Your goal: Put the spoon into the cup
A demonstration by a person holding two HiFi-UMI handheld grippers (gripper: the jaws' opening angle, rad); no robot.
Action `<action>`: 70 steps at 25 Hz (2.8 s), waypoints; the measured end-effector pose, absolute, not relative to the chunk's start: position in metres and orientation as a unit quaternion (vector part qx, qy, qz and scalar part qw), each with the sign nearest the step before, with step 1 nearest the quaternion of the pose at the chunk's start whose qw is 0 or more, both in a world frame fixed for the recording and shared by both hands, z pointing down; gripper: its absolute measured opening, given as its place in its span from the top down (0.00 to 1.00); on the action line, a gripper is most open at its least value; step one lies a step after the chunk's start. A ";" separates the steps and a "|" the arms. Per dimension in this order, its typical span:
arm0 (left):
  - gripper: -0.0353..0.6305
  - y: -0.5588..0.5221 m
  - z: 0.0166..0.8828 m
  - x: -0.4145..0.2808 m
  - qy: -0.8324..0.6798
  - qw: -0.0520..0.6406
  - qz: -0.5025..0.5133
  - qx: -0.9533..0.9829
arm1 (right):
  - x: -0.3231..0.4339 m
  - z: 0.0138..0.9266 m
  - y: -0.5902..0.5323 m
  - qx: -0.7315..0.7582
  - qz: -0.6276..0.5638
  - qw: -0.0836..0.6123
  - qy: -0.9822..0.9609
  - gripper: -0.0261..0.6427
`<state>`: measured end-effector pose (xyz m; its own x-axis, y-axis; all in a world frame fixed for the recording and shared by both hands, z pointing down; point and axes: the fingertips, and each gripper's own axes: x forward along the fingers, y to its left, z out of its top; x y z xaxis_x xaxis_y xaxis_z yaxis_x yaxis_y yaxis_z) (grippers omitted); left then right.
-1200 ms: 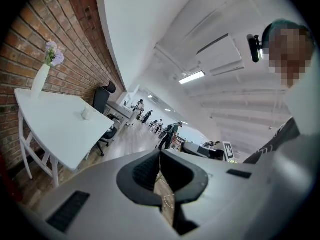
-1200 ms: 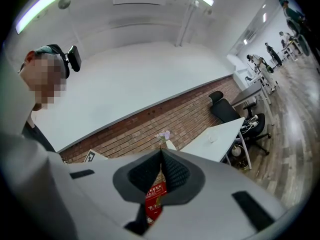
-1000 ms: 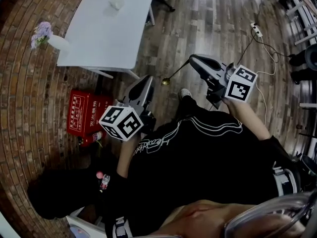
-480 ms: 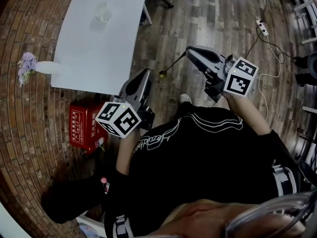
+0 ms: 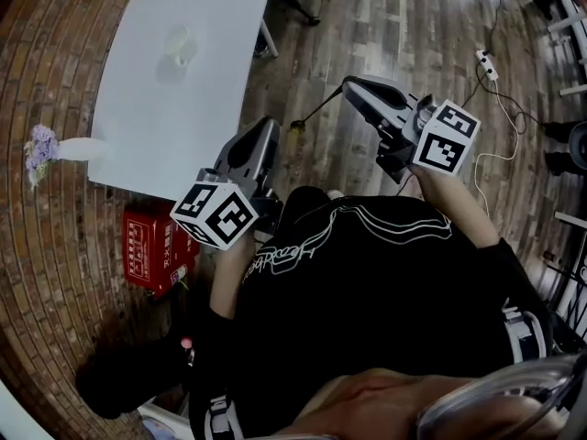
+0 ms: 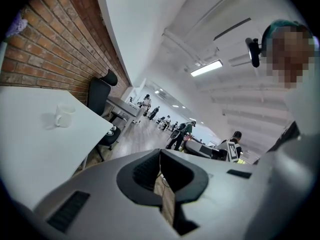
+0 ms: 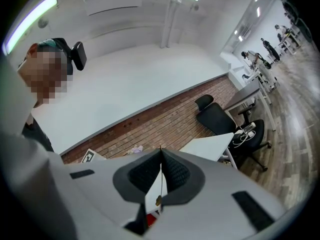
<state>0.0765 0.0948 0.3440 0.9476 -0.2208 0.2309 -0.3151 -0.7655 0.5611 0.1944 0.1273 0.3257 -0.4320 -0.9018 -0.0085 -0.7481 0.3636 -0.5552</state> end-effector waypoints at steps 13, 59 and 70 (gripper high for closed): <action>0.94 -0.036 0.370 0.073 -0.186 0.349 0.065 0.916 | 0.196 0.342 -0.009 -0.486 -0.270 0.132 0.821 0.96; 0.94 -0.310 0.421 -0.025 -0.442 0.418 -0.003 0.793 | 0.109 0.379 -0.392 -0.304 -0.329 0.050 0.892 0.96; 0.94 -0.321 0.452 -0.038 -0.472 0.449 0.002 0.759 | 0.088 0.425 -0.416 -0.267 -0.341 -0.013 0.901 0.96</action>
